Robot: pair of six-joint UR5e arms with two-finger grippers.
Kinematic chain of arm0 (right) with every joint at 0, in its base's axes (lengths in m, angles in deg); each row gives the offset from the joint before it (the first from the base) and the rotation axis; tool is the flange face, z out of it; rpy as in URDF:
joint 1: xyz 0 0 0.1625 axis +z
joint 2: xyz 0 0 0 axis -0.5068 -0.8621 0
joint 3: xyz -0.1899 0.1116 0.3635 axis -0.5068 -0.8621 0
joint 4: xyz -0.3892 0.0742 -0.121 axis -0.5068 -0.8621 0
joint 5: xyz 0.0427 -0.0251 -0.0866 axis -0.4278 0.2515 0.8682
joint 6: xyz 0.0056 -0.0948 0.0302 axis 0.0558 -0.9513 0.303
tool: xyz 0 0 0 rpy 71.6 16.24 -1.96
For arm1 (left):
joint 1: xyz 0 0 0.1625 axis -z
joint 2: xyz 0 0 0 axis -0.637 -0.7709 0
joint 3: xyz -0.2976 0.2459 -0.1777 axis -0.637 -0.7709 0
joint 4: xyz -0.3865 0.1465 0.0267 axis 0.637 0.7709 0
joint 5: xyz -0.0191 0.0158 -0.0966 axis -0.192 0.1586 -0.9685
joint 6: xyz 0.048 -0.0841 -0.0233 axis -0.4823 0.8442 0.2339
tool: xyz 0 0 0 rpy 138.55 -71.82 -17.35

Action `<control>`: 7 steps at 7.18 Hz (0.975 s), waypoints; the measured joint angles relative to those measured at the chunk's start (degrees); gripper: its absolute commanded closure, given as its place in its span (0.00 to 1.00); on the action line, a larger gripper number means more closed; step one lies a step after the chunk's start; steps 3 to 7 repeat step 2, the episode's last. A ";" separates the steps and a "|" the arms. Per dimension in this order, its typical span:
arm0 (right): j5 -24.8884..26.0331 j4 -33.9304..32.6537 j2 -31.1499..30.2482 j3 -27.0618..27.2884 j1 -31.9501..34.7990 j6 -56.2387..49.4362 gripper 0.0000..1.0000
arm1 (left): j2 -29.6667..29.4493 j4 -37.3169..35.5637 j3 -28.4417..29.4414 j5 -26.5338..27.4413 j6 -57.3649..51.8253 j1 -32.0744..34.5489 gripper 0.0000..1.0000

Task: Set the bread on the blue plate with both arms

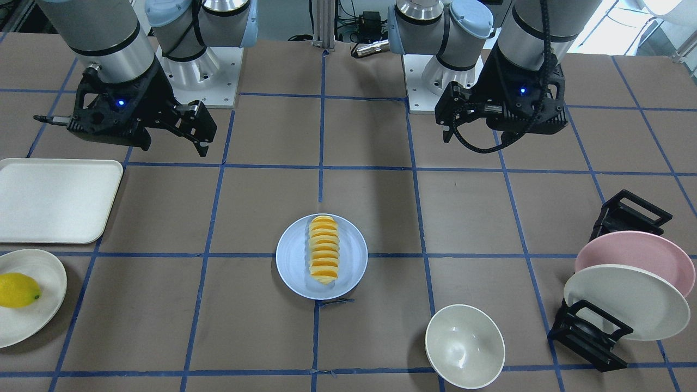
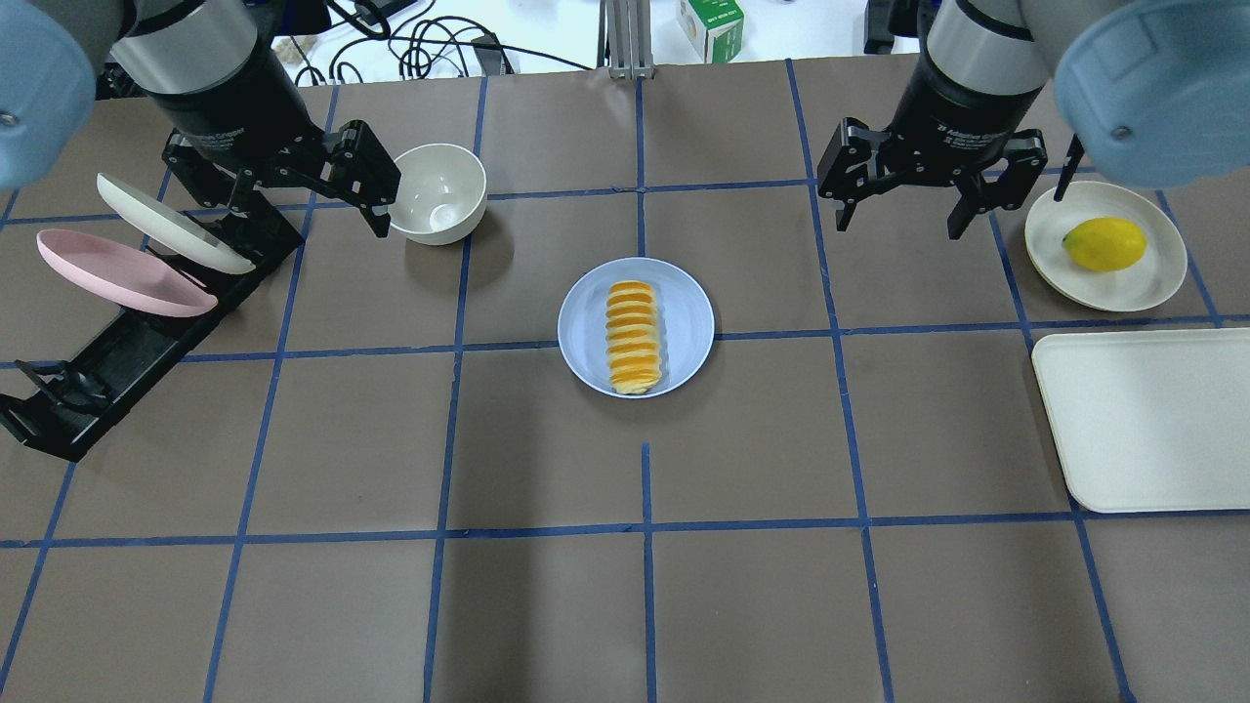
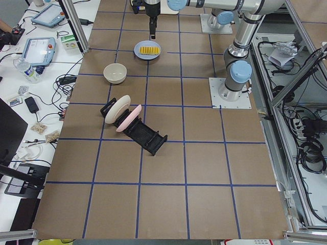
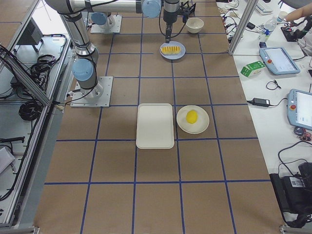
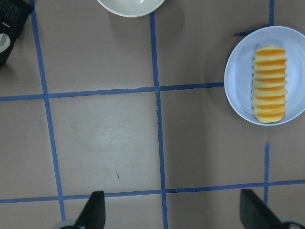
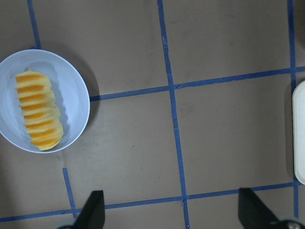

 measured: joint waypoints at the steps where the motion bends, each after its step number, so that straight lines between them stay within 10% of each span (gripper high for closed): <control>1: 0.04 0.05 -0.60 0.29 -0.27 0.00 0.00 | 0.00 -0.01 0.02 0.01 -0.10 -0.04 0.00; 7: 0.08 0.05 -0.94 0.54 -0.32 0.05 0.00 | 0.01 0.01 0.03 0.02 -0.17 -0.06 0.00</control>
